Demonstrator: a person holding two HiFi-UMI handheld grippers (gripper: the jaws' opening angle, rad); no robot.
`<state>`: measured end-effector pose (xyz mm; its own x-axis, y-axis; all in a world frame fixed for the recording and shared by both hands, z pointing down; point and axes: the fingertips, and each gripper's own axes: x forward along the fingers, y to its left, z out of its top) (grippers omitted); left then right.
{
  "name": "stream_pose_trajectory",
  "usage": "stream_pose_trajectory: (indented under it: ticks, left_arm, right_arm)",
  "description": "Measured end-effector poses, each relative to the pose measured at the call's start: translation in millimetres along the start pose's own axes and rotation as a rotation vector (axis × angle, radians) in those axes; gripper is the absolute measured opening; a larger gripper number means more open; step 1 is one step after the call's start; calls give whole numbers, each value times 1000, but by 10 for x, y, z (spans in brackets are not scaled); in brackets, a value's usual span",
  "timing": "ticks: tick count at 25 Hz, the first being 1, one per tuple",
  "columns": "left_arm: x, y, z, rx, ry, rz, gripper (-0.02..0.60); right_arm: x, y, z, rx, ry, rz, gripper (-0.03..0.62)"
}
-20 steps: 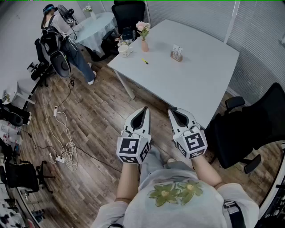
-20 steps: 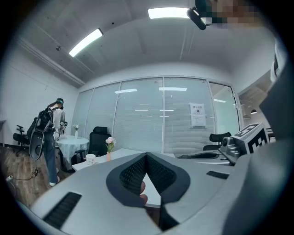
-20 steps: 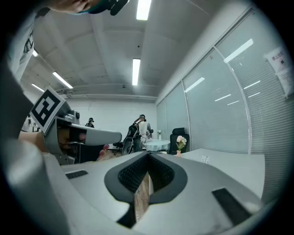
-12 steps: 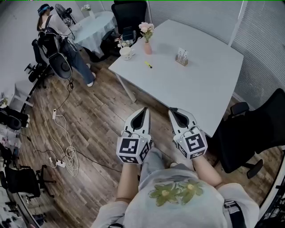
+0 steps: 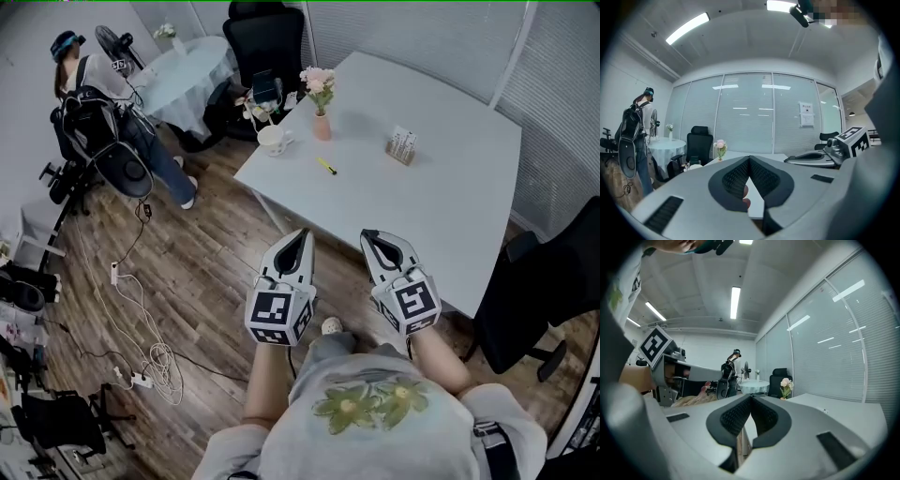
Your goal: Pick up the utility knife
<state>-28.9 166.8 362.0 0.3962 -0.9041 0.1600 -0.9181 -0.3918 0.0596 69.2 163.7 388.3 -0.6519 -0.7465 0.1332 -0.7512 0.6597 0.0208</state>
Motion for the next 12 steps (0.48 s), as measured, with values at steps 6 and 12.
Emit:
stream_pose_trajectory:
  ticks: [6, 12]
  left_arm:
    - [188, 591, -45, -31, 18, 0, 8]
    - [403, 988, -90, -60, 33, -15, 8]
  right_arm:
    - [528, -81, 76, -2, 8, -47, 3]
    - [995, -211, 309, -21, -9, -64, 3]
